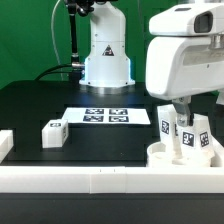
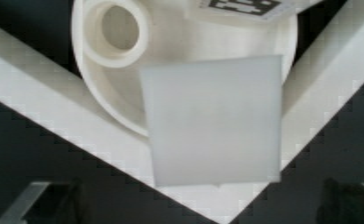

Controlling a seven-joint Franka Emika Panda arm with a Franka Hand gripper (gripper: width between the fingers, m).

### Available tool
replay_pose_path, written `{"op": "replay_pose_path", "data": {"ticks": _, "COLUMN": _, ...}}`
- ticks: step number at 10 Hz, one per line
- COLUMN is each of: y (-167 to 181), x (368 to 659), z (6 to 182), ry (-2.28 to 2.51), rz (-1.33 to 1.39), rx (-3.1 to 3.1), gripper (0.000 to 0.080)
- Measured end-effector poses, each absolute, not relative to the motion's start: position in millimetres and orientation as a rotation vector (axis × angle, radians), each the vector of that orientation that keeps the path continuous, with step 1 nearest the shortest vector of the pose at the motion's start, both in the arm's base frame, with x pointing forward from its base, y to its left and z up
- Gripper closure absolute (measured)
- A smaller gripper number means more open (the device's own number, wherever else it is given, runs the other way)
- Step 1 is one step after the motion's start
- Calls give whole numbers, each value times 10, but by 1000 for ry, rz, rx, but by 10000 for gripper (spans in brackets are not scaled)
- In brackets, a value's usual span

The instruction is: Assemble stool

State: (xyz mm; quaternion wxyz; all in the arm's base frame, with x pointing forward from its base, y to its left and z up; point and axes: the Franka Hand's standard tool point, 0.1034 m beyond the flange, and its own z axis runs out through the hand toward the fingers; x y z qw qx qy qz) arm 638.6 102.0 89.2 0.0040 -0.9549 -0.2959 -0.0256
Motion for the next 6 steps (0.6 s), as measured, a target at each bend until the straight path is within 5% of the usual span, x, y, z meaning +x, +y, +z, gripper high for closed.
{"op": "replay_pose_path", "data": {"ticks": 6, "y": 1009, "x": 6355, "z": 752, "ry": -928, "rz": -66, "rx": -2994, "gripper": 151}}
